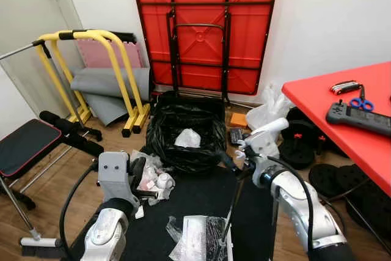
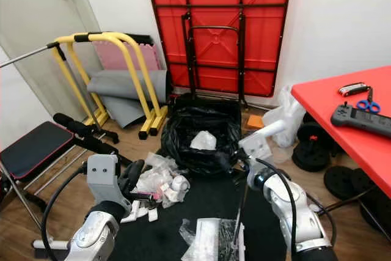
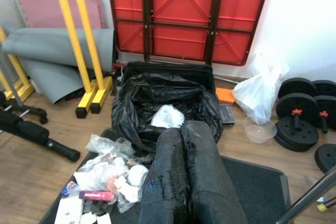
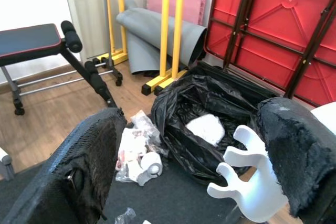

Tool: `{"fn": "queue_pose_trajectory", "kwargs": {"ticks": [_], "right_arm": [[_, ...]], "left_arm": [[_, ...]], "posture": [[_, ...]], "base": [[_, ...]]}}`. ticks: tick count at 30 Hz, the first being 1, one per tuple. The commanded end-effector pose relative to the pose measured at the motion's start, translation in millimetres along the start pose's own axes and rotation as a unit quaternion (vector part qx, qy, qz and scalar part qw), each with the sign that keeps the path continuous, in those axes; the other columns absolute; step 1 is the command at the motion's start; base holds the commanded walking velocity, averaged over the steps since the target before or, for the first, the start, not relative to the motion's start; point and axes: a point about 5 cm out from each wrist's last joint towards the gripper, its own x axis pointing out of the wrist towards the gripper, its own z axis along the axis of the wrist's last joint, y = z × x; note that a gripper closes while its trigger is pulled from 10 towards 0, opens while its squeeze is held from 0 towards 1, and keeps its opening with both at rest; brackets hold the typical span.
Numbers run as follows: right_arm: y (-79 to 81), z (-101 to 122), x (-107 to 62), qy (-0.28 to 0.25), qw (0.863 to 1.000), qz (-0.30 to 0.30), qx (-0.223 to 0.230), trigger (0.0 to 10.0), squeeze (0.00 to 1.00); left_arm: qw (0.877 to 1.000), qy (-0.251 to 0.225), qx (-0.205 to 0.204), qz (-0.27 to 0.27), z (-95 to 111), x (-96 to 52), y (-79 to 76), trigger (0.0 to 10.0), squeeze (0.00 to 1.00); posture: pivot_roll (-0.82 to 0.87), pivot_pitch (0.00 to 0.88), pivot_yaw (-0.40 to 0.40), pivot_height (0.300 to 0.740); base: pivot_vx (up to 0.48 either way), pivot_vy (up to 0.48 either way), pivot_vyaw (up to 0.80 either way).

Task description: Sweep floor

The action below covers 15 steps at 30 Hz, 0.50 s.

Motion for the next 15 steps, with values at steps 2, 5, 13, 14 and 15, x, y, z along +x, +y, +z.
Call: {"fn": "queue_pose_trajectory", "kwargs": {"ticks": [2, 5, 13, 14, 15], "right_arm": [[1.1, 1, 0.6, -0.004, 1.000, 0.002, -0.001, 10.0, 0.00], [1.7, 2, 0.7, -0.007, 1.000, 0.004, -0.002, 10.0, 0.00], [3.0, 7, 0.9, -0.022, 1.000, 0.011, -0.008, 10.0, 0.00], [2.2, 10, 1.9, -0.030, 1.000, 0.005, -0.001, 10.0, 0.00], [0.9, 14, 3.2, -0.036, 0.999, -0.006, 0.003, 10.0, 0.00]], "left_arm": [[1.000, 0.015, -0.007, 0.015, -4, 0.8, 4.7, 10.0, 0.00], [1.000, 0.014, -0.008, 0.018, -5, 1.0, 5.5, 10.0, 0.00], [1.000, 0.013, -0.008, 0.020, -4, 1.2, 6.0, 10.0, 0.00], [1.000, 0.011, -0.010, 0.020, -4, 1.2, 6.5, 10.0, 0.00], [1.000, 0.004, -0.008, 0.017, -2, 1.3, 6.6, 10.0, 0.00]], "posture": [[-0.03, 0.000, -0.008, 0.740], [-0.03, 0.000, -0.008, 0.740], [-0.03, 0.000, -0.005, 0.740], [-0.03, 0.000, -0.004, 0.740], [-0.03, 0.000, -0.004, 0.740]], "base": [[0.000, 0.480, 0.00], [0.000, 0.320, 0.00], [0.000, 0.000, 0.00], [0.000, 0.000, 0.00], [0.000, 0.000, 0.00]]}}
